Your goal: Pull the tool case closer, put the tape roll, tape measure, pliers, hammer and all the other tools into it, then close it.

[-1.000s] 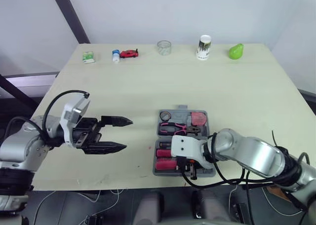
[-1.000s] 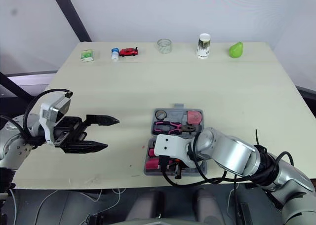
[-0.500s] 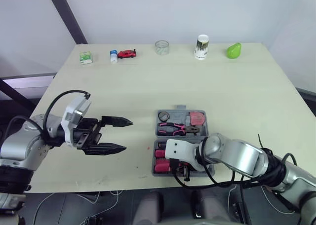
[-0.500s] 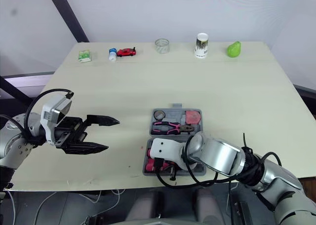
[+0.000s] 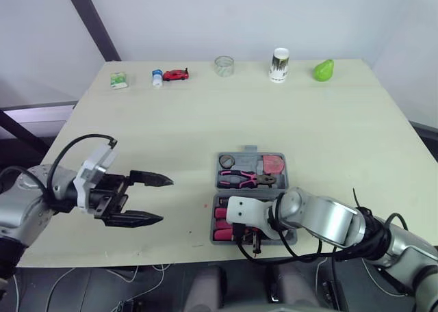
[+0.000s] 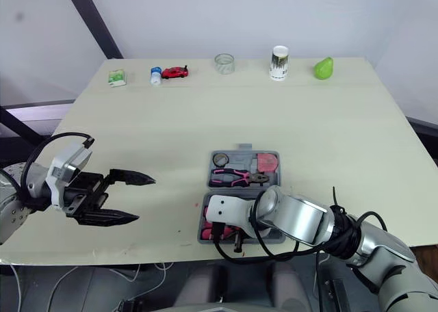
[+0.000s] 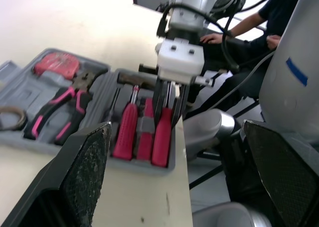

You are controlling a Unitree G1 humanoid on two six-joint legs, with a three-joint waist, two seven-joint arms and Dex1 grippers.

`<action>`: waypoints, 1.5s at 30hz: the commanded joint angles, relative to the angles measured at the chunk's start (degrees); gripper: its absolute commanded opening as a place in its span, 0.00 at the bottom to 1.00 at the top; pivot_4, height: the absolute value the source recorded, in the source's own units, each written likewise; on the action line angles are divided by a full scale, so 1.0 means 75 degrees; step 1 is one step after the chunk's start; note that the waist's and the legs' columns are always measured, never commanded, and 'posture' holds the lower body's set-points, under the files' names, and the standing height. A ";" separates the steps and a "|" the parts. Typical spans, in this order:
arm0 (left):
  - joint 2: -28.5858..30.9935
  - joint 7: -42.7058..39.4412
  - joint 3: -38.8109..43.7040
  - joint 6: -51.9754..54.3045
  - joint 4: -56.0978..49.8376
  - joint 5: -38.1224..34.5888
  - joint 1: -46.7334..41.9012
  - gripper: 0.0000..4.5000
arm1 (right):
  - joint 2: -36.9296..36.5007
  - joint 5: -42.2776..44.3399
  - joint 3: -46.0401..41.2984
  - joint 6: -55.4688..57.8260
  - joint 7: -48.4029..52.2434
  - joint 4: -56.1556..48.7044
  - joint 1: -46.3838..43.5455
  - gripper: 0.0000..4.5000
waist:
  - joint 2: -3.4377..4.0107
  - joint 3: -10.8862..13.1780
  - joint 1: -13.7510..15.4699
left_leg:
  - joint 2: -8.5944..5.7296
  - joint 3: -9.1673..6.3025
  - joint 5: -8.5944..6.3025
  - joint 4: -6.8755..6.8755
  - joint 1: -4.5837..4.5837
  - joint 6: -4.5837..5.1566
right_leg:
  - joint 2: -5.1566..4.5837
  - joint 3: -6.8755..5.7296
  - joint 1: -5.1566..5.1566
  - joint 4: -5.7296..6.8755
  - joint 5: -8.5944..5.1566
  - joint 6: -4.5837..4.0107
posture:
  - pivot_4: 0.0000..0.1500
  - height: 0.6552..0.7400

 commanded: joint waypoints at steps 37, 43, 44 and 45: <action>-0.1075 -0.0425 0.0812 0.0552 -0.0716 0.0565 0.0029 1.00 | -0.0078 0.0259 -0.3302 -0.6125 0.1860 0.0988 0.3756 0.18 | -0.0011 0.0004 0.0006 | -0.0001 0.0017 0.0000 0.0015 0.0007 0.0001 | 0.0027 0.0017 0.0007 0.0001 -0.0001 0.0001 | 1.00 1.00; -0.0651 -0.0425 0.0700 -0.0548 0.0001 0.0482 0.0777 1.00 | 0.0063 -0.0459 -0.2973 -0.7020 0.2002 0.1581 0.4027 0.02 | -0.0010 0.0006 0.0001 | 0.0004 0.0019 -0.0001 0.0018 0.0009 0.0000 | 0.0030 0.0024 0.0007 0.0002 -0.0001 0.0000 | 1.00 1.00; -0.0560 -0.0425 0.0606 -0.0761 0.0150 0.0468 0.0845 1.00 | 0.0044 -0.0545 -0.2921 -0.7068 0.2056 0.1643 0.4038 0.02 | -0.0011 0.0006 0.0020 | 0.0004 0.0018 -0.0001 0.0017 0.0010 0.0000 | 0.0030 0.0023 0.0006 0.0002 -0.0001 -0.0001 | 1.00 1.00; -0.0497 -0.0425 0.0521 -0.0933 0.0283 0.0440 0.0883 1.00 | 0.0026 -0.0653 -0.2878 -0.7146 0.2088 0.1708 0.4047 0.02 | -0.0010 0.0007 0.0032 | 0.0004 0.0014 0.0000 0.0017 0.0009 0.0001 | 0.0030 0.0017 0.0006 0.0002 -0.0001 -0.0001 | 1.00 1.00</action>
